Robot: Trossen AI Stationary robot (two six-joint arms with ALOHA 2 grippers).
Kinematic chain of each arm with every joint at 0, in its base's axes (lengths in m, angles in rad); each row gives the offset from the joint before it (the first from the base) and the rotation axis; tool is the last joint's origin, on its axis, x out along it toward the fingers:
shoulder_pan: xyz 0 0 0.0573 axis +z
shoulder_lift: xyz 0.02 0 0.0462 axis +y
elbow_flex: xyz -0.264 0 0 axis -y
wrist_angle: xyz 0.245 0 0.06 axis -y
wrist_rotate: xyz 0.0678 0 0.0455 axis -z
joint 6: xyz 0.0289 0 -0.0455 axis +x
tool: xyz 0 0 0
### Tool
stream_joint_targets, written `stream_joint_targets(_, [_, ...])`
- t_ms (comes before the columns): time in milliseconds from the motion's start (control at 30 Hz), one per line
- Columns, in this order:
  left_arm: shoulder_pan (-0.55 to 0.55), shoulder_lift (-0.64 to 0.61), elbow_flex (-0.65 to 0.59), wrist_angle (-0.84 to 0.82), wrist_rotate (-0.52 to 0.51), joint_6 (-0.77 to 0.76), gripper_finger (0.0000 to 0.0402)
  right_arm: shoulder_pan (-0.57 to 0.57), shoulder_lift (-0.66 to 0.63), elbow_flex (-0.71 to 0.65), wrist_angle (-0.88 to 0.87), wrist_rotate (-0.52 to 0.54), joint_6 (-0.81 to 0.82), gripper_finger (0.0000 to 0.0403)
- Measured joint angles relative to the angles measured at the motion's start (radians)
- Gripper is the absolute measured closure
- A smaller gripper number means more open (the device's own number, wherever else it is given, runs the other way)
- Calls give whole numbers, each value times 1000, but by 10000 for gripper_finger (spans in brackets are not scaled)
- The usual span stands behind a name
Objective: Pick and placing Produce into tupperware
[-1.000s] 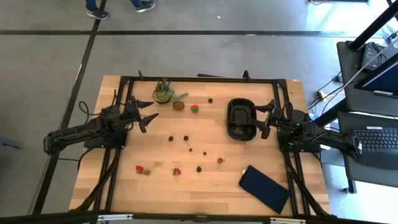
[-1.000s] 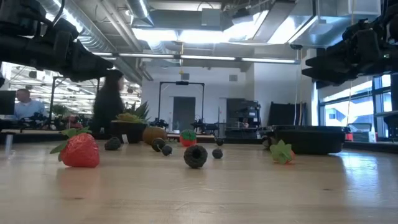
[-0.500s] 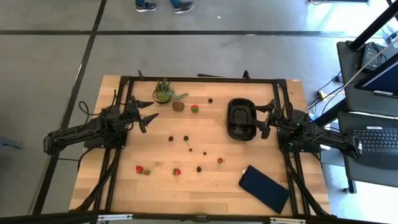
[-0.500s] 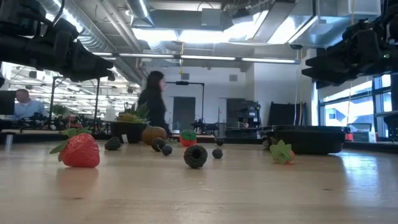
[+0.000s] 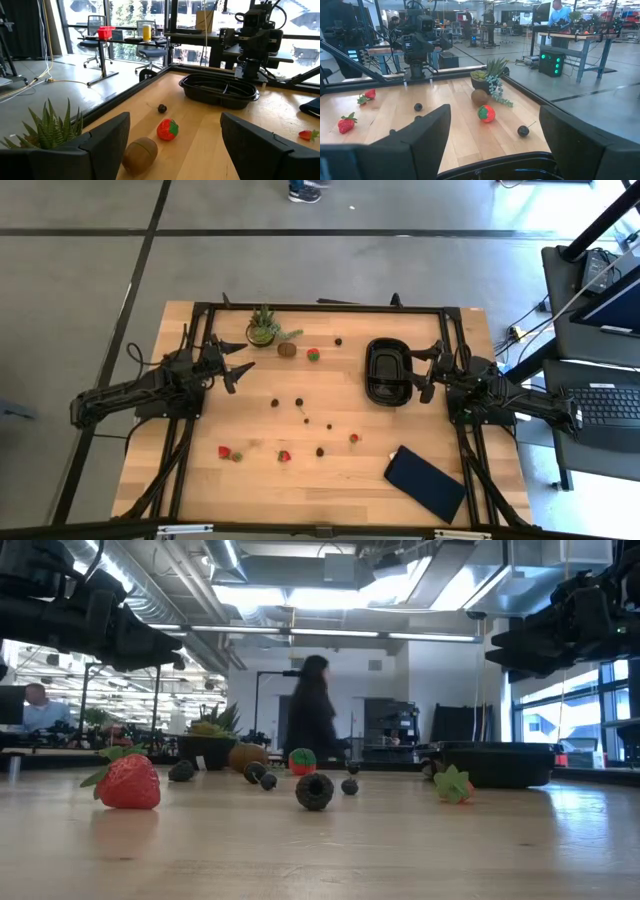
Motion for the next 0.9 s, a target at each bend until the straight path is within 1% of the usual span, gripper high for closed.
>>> stream_joint_targets(567, [0, 0, 0, 0, 0, 0, 99, 0, 0, 0, 0, 0, 4, 97])
stream_joint_targets(733, [0, 0, 0, 0, 0, 0, 99, 0, 0, 0, 11, -1, 96, 97])
stream_joint_targets(900, [0, 0, 0, 0, 0, 0, 99, 0, 0, 0, 75, -58, 77, 97])
